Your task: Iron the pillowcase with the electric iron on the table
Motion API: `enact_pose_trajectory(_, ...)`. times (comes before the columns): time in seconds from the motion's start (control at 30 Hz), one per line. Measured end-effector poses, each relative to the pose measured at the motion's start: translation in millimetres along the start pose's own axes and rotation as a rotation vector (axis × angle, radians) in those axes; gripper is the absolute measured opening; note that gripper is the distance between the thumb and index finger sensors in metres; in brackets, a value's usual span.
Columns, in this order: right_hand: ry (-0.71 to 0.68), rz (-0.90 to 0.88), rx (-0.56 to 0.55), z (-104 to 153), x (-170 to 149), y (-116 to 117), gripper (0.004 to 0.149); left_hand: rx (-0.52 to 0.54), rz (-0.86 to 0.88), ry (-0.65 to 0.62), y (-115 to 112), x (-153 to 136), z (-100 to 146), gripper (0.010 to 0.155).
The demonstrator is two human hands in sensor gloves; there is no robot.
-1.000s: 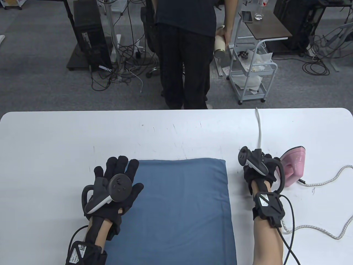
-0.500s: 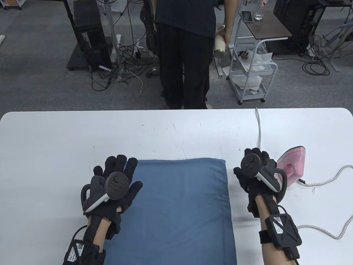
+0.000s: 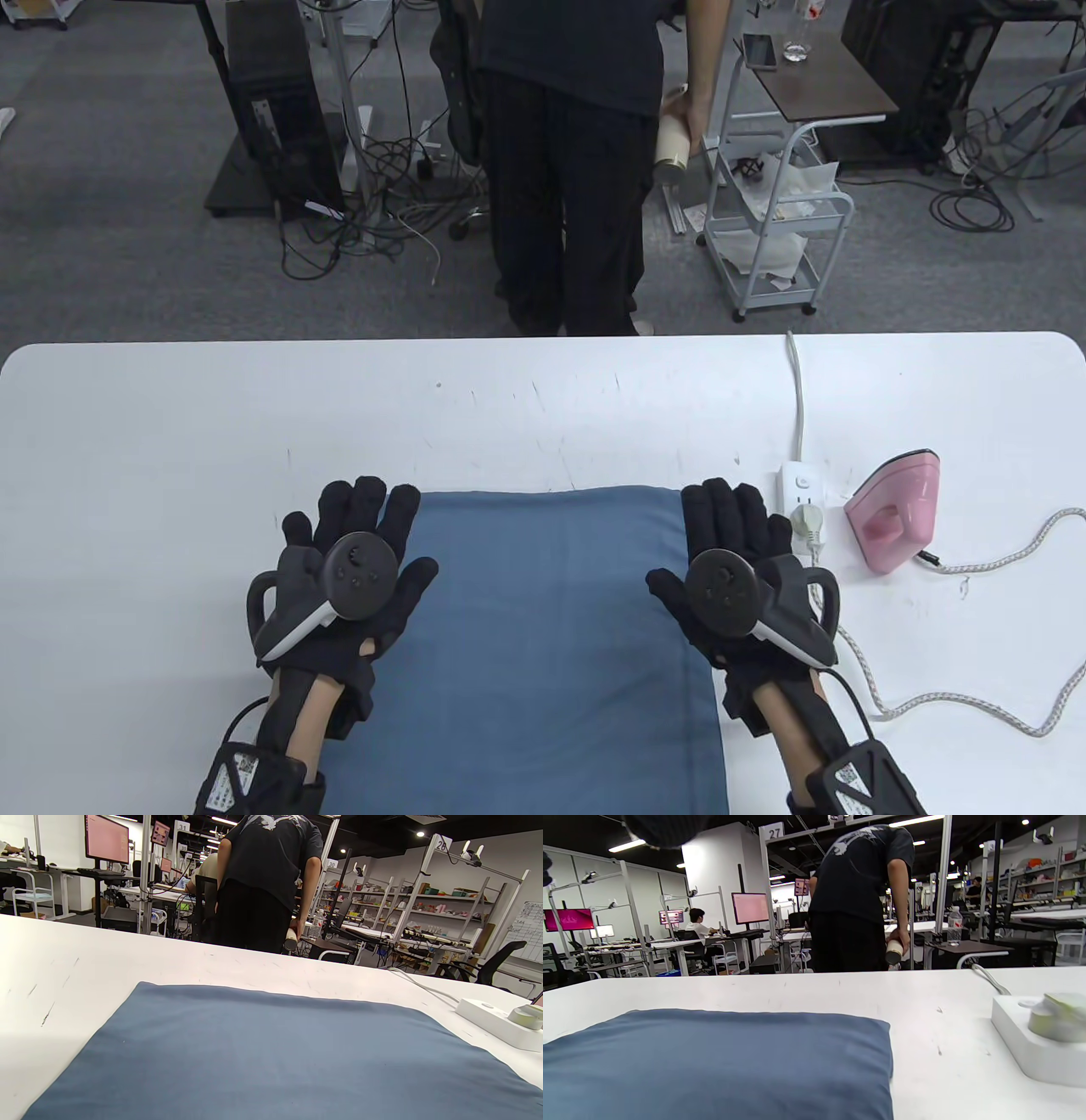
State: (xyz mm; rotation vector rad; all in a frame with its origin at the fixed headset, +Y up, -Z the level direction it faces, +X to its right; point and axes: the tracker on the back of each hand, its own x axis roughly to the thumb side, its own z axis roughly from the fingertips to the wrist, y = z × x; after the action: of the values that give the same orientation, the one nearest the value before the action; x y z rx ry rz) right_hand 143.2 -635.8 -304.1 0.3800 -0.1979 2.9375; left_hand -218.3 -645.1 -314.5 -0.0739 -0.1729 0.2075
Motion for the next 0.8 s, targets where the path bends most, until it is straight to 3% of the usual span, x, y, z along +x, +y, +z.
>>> enact_pose_trajectory(0.8,0.007,-0.020,0.020,7.0,0.0,-3.2,0.089,-0.014,-0.002,-0.008,-2.6,-2.0,0.6,0.075)
